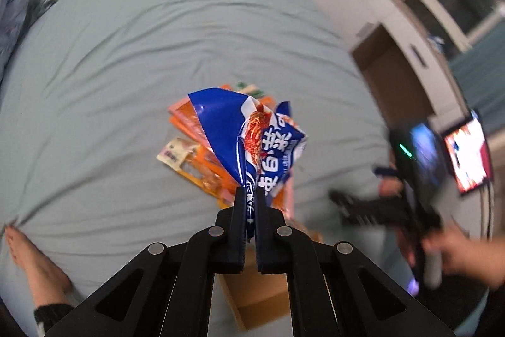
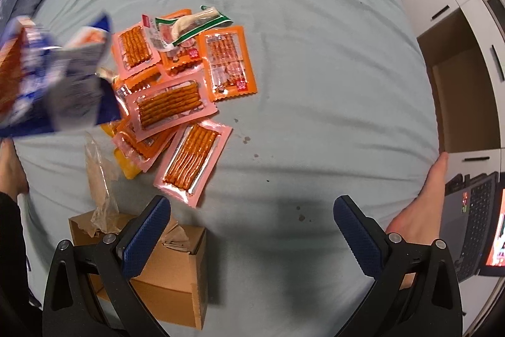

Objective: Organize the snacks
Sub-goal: 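Grasp the blue-and-white bag with the left tool and drop it into the box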

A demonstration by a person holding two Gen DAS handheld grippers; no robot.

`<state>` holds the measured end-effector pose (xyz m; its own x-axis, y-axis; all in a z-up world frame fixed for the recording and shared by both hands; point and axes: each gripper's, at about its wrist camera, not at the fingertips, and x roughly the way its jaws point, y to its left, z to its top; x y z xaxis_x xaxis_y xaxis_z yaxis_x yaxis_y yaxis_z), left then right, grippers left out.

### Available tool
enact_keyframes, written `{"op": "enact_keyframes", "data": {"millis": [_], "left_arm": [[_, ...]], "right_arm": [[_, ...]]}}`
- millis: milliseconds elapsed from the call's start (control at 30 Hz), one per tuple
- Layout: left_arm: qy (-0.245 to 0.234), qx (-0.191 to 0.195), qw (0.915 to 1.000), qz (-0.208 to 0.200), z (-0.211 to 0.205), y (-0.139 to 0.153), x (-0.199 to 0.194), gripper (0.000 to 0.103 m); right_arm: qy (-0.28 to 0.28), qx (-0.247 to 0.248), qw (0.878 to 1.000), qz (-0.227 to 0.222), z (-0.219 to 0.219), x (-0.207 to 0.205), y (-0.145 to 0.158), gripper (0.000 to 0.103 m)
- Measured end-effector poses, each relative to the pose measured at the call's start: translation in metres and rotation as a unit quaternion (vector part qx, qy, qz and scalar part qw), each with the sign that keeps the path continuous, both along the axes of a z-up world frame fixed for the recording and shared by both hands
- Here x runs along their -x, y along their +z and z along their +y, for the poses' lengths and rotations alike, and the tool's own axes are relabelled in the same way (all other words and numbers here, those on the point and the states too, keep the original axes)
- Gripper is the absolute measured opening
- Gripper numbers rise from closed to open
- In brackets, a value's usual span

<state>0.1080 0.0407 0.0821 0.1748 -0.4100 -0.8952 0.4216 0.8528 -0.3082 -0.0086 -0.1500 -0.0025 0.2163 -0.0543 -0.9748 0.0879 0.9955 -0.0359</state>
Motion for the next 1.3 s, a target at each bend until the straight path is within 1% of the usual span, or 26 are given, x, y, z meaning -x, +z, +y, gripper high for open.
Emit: {"op": "enact_keyframes", "data": {"millis": [100, 200, 333, 467, 533, 600, 667, 700, 767, 800, 833, 900, 933, 967, 1000, 1033, 1067, 1100, 1133, 1167, 1200, 1233, 1267, 1300], "left_arm": [[-0.053, -0.002, 0.9986, 0.001, 0.003, 0.009, 0.031, 0.004], [-0.096, -0.017, 0.9951, 0.013, 0.0, -0.003, 0.057, 0.004], [-0.16, -0.034, 0.9857, 0.038, 0.002, -0.017, 0.094, 0.004], [-0.214, -0.048, 0.9735, 0.064, -0.008, -0.033, 0.115, 0.004], [-0.227, -0.061, 0.9688, 0.078, -0.016, -0.043, 0.119, 0.004], [-0.235, -0.075, 0.965, 0.089, -0.02, -0.055, 0.123, 0.006], [-0.244, -0.1, 0.9601, 0.092, -0.024, -0.069, 0.129, 0.017], [-0.25, -0.117, 0.9571, 0.088, -0.025, -0.074, 0.132, 0.027], [-0.276, -0.152, 0.9462, 0.073, -0.029, -0.081, 0.139, 0.032], [-0.289, -0.163, 0.9411, 0.064, -0.031, -0.081, 0.143, 0.042], [-0.297, -0.168, 0.9385, 0.054, -0.033, -0.081, 0.145, 0.059], [-0.305, -0.172, 0.9363, 0.025, -0.033, -0.073, 0.147, 0.074], [-0.305, -0.172, 0.9366, 0.016, -0.032, -0.069, 0.146, 0.074], [-0.3, -0.172, 0.938, 0.014, -0.03, -0.066, 0.142, 0.074], [-0.293, -0.172, 0.9402, 0.016, -0.03, -0.067, 0.134, 0.074], [-0.28, -0.172, 0.9442, 0.02, -0.027, -0.066, 0.127, 0.074], [-0.268, -0.172, 0.9475, 0.024, -0.025, -0.065, 0.121, 0.074], [-0.255, -0.174, 0.9509, 0.028, -0.022, -0.066, 0.115, 0.074], [-0.239, -0.176, 0.9542, 0.034, -0.018, -0.067, 0.109, 0.074], [-0.227, -0.178, 0.9567, 0.04, -0.014, -0.073, 0.102, 0.074], [-0.216, -0.178, 0.9588, 0.049, -0.011, -0.078, 0.097, 0.074], [-0.208, -0.175, 0.9603, 0.062, -0.008, -0.082, 0.093, 0.074], [-0.206, -0.173, 0.9605, 0.073, -0.008, -0.087, 0.091, 0.074], [-0.206, -0.173, 0.9597, 0.081, -0.006, -0.091, 0.091, 0.074]], "right_arm": [[-0.006, 0.0, 1.0, 0.002, -0.004, -0.003, -0.001, 0.103], [-0.016, 0.0, 1.0, 0.006, -0.009, -0.005, -0.006, 0.103], [-0.027, -0.005, 1.0, 0.01, -0.011, -0.01, -0.014, 0.103], [-0.024, -0.037, 0.999, 0.012, -0.006, -0.023, -0.025, 0.103], [-0.018, -0.059, 0.998, 0.017, -0.002, -0.031, -0.033, 0.103], [-0.01, -0.081, 0.996, 0.032, 0.005, -0.042, -0.048, 0.103], [-0.002, -0.091, 0.995, 0.05, 0.009, -0.052, -0.064, 0.103], [0.0, -0.093, 0.994, 0.063, 0.012, -0.057, -0.075, 0.103], [-0.001, -0.092, 0.991, 0.094, 0.016, -0.069, -0.1, 0.103], [-0.004, -0.094, 0.99, 0.108, 0.018, -0.074, -0.111, 0.103], [-0.007, -0.097, 0.988, 0.12, 0.021, -0.078, -0.123, 0.103], [-0.009, -0.099, 0.987, 0.13, 0.025, -0.082, -0.137, 0.102], [-0.007, -0.095, 0.987, 0.13, 0.029, -0.083, -0.141, 0.099], [0.002, -0.081, 0.988, 0.13, 0.034, -0.084, -0.145, 0.087], [0.011, -0.067, 0.989, 0.133, 0.04, -0.084, -0.148, 0.067], [0.025, -0.043, 0.99, 0.135, 0.046, -0.084, -0.151, 0.063], [0.032, -0.032, 0.99, 0.131, 0.049, -0.083, -0.15, 0.059], [0.039, -0.027, 0.991, 0.124, 0.052, -0.082, -0.148, 0.044], [0.044, -0.023, 0.992, 0.118, 0.054, -0.081, -0.145, 0.038], [0.048, -0.024, 0.992, 0.113, 0.054, -0.081, -0.14, 0.036], [0.051, -0.027, 0.992, 0.112, 0.053, -0.08, -0.137, 0.032], [0.052, -0.033, 0.992, 0.108, 0.051, -0.08, -0.133, 0.026], [0.051, -0.038, 0.993, 0.098, 0.046, -0.08, -0.126, 0.014], [0.05, -0.046, 0.993, 0.092, 0.041, -0.079, -0.118, 0.011]]}}
